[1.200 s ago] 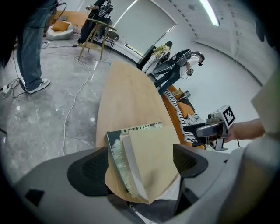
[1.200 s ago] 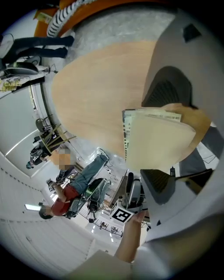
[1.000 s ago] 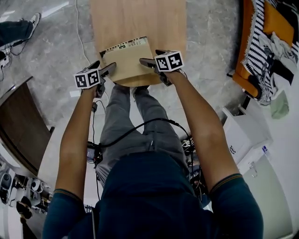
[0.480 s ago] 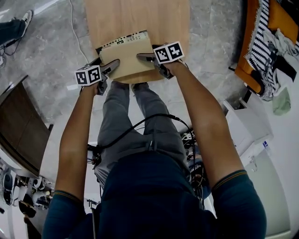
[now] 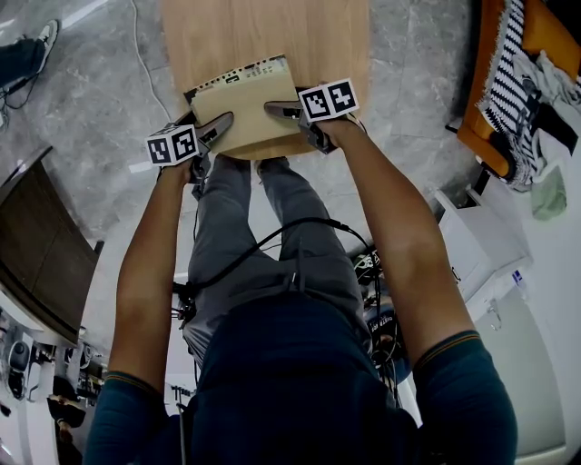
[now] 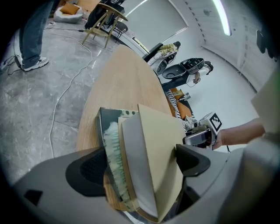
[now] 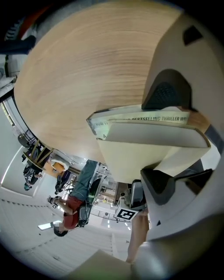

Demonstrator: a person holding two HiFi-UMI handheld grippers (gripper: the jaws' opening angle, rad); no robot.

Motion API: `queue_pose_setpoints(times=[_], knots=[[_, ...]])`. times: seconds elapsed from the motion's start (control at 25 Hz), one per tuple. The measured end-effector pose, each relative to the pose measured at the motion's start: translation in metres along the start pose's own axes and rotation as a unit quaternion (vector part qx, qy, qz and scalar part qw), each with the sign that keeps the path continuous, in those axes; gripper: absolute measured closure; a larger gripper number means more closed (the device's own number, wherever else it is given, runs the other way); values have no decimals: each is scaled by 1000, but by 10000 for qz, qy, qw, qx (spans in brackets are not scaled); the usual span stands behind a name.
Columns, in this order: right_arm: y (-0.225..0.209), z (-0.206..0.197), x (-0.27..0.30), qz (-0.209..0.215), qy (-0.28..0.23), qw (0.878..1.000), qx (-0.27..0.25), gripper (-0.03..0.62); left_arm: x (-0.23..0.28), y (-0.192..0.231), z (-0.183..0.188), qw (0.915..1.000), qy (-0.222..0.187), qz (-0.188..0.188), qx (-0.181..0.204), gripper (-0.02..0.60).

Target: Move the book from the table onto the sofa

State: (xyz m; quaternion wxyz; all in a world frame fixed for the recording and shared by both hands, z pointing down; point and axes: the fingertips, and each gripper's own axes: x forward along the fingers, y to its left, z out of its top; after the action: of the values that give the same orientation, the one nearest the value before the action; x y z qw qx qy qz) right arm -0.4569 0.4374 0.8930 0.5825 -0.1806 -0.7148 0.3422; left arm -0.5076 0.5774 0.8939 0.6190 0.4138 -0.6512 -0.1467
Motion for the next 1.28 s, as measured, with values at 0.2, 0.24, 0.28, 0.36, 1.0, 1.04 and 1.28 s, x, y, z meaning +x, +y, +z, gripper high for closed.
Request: queue_pose_setpoints(times=[0.2,0.24,0.28,0.36,1.0,1.04,1.28], knots=[[8,-11,-15,-139,-66,9997,-186,158,-6,-15,-3,9993,109,25,347,89],[10,-11,-19,-155,-123,9996,-198,158,-8,-18,-1,9991,76,35,413,89],[13,-11,-23,-167,-188,9995,-205,160,-11,-22,1,9988,34,48,476,89],[21,-10,-32,-181,-324,9990,-253,160,-19,-32,7,9981,-64,69,616,89],[133,67,-191,-447,-2054,9673,-1418,160,-131,-192,127,9632,-1358,43,2319,89],[140,71,-205,-458,-2166,9637,-1493,160,-137,-207,135,9592,-1430,43,2439,89],[185,76,-271,-698,-2699,9383,-2044,167,-190,-285,165,9292,-2014,-107,3098,89]])
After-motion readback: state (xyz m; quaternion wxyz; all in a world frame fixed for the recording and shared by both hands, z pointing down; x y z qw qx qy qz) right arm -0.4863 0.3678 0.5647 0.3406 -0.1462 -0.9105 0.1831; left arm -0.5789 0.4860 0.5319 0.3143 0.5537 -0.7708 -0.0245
